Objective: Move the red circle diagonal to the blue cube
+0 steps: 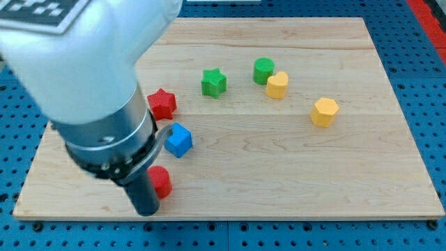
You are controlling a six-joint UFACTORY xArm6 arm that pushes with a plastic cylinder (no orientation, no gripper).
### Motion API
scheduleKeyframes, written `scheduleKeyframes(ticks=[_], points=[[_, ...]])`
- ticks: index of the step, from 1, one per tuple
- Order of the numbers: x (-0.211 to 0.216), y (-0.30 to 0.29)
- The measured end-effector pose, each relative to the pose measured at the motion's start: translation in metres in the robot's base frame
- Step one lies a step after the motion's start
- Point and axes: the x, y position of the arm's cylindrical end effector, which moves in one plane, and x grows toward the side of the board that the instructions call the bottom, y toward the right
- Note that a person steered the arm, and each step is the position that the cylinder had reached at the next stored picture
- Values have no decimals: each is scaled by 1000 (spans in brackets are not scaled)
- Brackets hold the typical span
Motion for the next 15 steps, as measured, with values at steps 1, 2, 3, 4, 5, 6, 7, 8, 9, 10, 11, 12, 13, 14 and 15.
scheduleKeyframes(ticks=[1, 2, 3, 4, 5, 6, 7, 8, 9, 10, 11, 12, 13, 14, 15], points=[[-13, 25], [-14, -13], [-35, -52], [-46, -43], [-54, -7], [-54, 28], [-54, 38], [-54, 23], [-54, 20], [-53, 14], [-44, 19], [-44, 29], [-44, 30], [-44, 38], [-44, 63]])
